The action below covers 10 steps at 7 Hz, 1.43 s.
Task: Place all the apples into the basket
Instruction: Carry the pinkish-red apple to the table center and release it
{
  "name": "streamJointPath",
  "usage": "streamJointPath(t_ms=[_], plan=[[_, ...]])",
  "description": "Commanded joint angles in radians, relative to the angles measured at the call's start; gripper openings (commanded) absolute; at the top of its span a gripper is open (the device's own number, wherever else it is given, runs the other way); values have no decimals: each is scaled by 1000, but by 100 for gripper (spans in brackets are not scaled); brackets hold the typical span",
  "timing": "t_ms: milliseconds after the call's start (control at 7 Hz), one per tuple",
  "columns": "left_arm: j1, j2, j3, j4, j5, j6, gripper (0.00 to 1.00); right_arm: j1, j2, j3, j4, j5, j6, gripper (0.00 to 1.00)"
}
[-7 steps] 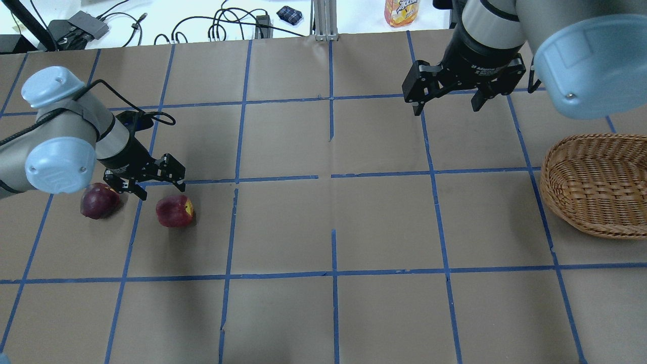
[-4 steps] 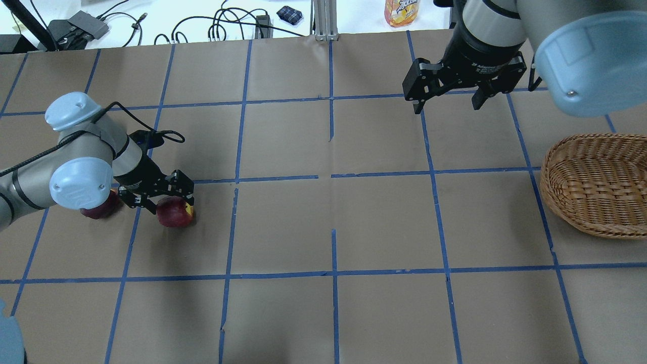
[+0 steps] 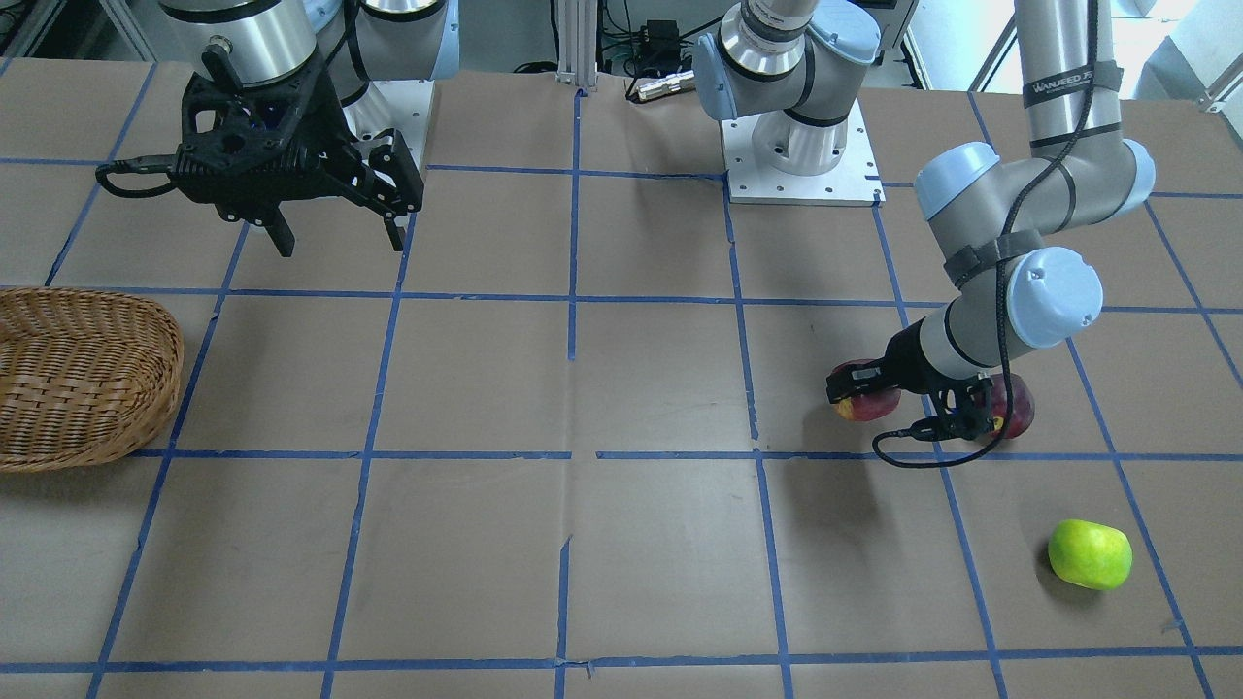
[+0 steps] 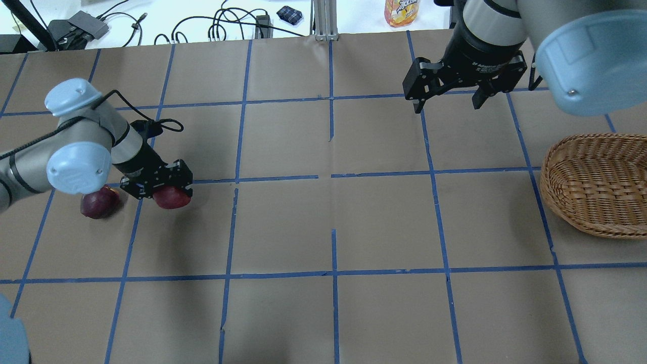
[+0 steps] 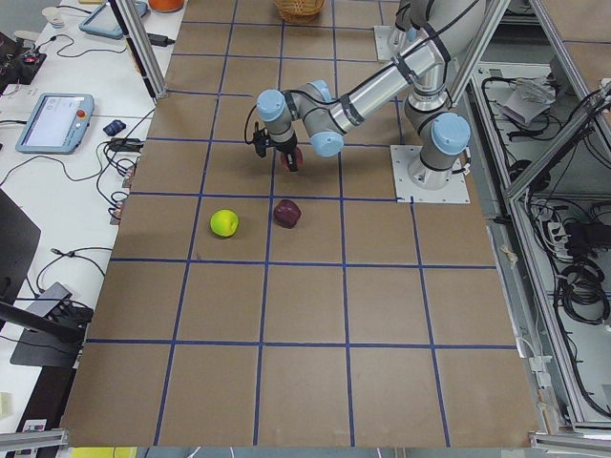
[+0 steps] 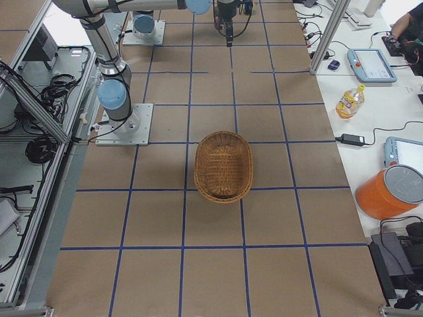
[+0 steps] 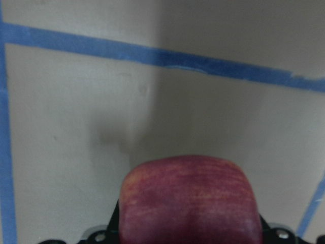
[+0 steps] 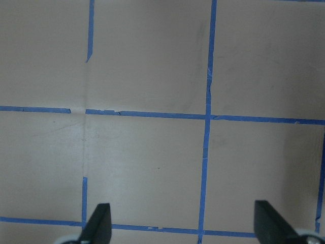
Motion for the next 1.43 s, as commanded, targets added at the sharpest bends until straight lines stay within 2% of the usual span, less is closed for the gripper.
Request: streamJointPath(t_ms=[0, 286, 429, 571, 714, 857, 1000, 1286], plan=[[-245, -47, 207, -113, -102, -272, 0, -1, 0, 0, 2, -5, 0, 100], [-429, -148, 235, 154, -102, -477, 0, -1, 0, 0, 0, -1, 0, 100], [-497, -200, 235, 260, -102, -502, 0, -1, 2, 0, 0, 2, 0, 100], [-556, -214, 211, 275, -96, -521, 0, -1, 0, 0, 0, 1, 0, 100], [-570, -231, 191, 284, -87, -518, 56, -1, 2, -2, 0, 2, 0, 100], [-571, -245, 183, 356, -60, -518, 100, 1, 0, 0, 0, 1, 0, 100], [-559, -235, 209, 396, -60, -498, 100, 1, -2, 1, 2, -2, 2, 100], [-387, -114, 214, 373, -92, -461, 100, 2, -3, 9, 0, 4, 3, 100]])
